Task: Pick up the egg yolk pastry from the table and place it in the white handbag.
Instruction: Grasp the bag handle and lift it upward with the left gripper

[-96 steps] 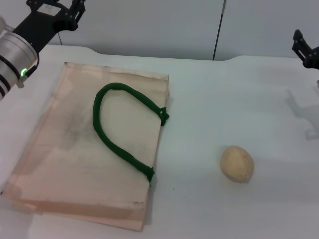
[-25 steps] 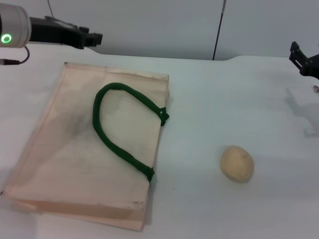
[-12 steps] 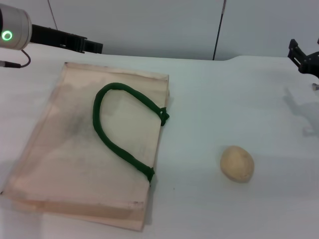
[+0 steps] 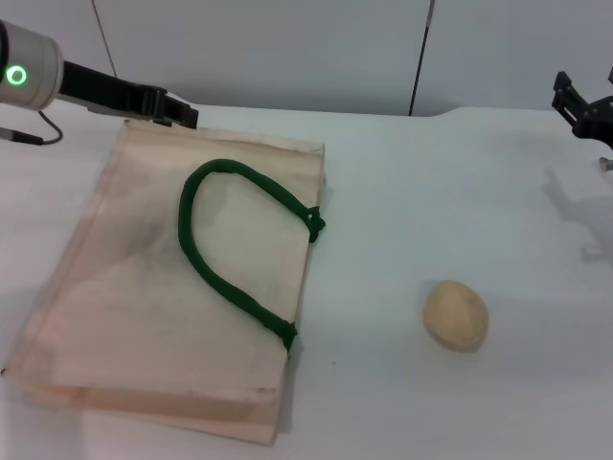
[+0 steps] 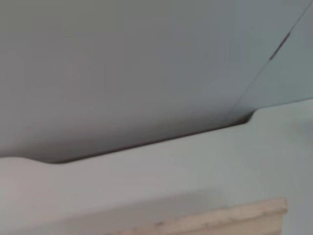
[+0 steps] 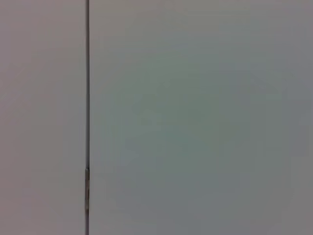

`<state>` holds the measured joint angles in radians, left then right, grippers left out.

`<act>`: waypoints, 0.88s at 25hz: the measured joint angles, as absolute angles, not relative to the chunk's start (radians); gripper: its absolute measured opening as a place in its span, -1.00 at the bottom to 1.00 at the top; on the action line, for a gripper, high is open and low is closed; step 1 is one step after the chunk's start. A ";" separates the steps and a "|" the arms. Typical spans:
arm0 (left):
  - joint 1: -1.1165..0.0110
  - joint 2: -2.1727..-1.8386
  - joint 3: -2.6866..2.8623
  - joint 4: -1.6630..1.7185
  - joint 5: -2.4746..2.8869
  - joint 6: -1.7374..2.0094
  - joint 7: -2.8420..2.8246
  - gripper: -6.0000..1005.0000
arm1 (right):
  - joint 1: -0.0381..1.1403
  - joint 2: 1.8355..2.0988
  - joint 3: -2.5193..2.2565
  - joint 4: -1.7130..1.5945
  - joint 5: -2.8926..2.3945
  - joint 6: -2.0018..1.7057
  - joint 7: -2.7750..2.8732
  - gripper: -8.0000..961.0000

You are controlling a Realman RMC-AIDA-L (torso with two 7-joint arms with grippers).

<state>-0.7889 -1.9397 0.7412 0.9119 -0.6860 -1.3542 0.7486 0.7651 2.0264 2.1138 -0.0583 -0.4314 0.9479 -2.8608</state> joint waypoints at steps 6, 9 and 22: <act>-0.800 -1.936 0.746 0.881 -0.671 -1.344 0.749 -0.20 | 0.766 2.027 2.108 -0.058 -0.432 0.963 -2.861 0.58; -0.816 -1.935 0.742 0.863 -0.611 -1.343 0.742 -0.20 | 0.766 2.028 2.101 -0.058 -0.433 0.979 -2.861 0.58; -0.875 -1.935 0.806 0.850 -0.472 -1.368 0.742 -0.20 | 0.765 2.028 2.100 -0.058 -0.433 0.980 -2.864 0.58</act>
<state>-0.8754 -1.9350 0.8065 0.8505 -0.4725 -1.3675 0.7423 0.7654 2.0279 2.1000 -0.0583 -0.4325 0.9795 -2.8641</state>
